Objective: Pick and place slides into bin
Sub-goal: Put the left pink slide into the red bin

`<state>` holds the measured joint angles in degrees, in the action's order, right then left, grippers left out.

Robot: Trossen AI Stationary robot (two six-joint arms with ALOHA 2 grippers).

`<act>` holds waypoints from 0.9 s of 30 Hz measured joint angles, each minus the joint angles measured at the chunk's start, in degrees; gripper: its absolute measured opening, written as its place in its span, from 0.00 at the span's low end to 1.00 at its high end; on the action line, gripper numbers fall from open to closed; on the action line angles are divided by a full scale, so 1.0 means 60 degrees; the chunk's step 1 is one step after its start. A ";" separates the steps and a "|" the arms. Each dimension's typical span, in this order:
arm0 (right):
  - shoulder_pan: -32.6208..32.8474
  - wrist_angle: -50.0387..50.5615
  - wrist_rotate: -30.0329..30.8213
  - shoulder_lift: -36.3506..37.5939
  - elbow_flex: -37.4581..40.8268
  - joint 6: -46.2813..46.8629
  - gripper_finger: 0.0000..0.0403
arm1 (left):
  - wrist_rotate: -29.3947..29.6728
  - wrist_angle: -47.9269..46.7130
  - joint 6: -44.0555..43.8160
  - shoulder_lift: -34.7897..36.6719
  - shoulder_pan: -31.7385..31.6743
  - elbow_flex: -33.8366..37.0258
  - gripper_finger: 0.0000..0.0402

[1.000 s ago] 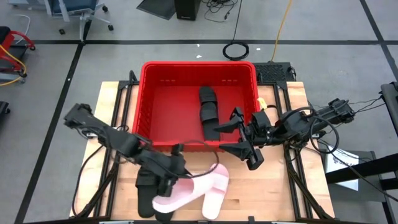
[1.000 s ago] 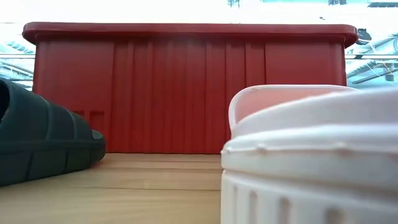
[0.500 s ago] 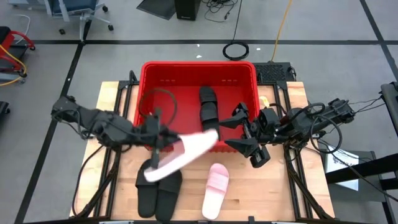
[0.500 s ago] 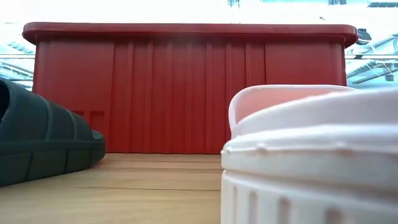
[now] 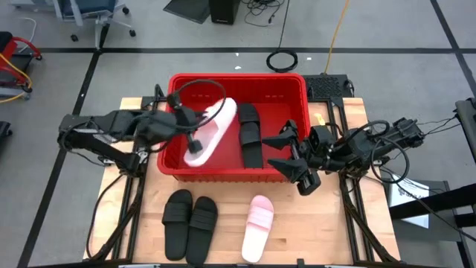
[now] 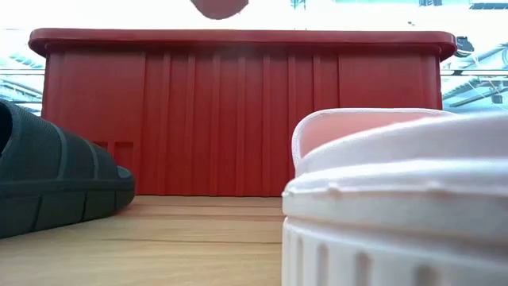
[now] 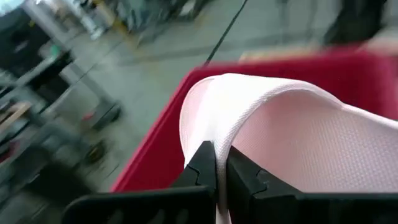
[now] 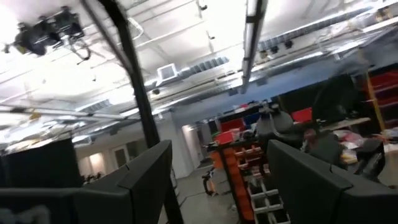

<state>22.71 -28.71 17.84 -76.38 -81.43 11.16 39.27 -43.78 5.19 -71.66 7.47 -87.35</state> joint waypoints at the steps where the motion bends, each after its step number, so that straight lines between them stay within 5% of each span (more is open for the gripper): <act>1: -0.0005 -0.0038 0.0051 0.0000 0.0000 0.0020 0.63 | -0.0003 -0.0317 0.0079 -0.0069 -0.0258 0.0000 0.01; 7: -0.0002 -0.0324 0.0072 0.0000 0.0004 0.0018 0.63 | -0.1037 -0.0544 0.0847 -0.0528 -0.1865 0.0007 0.04; 13: -0.0041 -0.0540 0.0578 0.0000 0.0003 -0.0197 0.63 | -0.2357 0.0840 0.1468 -0.0920 -0.3136 0.0725 0.01; 27: -0.0178 -0.0783 0.1080 0.0000 0.0000 -0.0468 0.63 | -0.2433 0.3579 0.1999 -0.1094 -0.4246 0.4295 0.01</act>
<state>21.64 -33.41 24.31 -76.38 -81.43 8.35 24.67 -22.31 17.19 -78.22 -18.01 -61.58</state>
